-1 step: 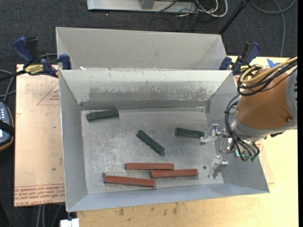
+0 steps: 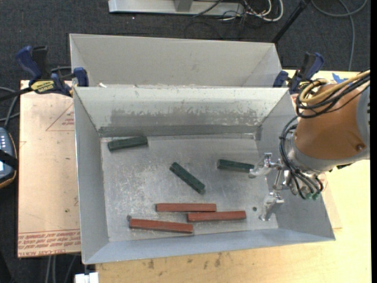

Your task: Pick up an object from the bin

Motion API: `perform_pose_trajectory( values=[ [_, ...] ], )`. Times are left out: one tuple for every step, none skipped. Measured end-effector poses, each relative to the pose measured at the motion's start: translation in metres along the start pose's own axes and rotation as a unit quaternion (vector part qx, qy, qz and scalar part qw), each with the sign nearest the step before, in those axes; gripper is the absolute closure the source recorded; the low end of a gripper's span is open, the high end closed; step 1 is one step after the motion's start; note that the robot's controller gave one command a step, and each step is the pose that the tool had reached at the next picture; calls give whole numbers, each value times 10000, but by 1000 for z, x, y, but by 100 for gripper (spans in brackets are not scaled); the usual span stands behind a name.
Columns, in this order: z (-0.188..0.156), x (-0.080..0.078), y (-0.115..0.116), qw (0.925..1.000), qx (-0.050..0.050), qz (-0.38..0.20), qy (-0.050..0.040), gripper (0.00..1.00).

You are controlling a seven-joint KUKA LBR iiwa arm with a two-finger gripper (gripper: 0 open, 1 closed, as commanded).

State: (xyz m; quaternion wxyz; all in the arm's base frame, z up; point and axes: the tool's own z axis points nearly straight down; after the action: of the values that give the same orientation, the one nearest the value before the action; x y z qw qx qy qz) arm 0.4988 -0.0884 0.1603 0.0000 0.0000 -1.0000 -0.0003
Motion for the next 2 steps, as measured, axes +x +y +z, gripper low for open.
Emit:
perform_pose_trajectory(
  values=[
    [84, 9, 27, 9999, 6, -146, -78, 100],
    [84, 9, 27, 9999, 7, -146, -78, 100]
  ],
)
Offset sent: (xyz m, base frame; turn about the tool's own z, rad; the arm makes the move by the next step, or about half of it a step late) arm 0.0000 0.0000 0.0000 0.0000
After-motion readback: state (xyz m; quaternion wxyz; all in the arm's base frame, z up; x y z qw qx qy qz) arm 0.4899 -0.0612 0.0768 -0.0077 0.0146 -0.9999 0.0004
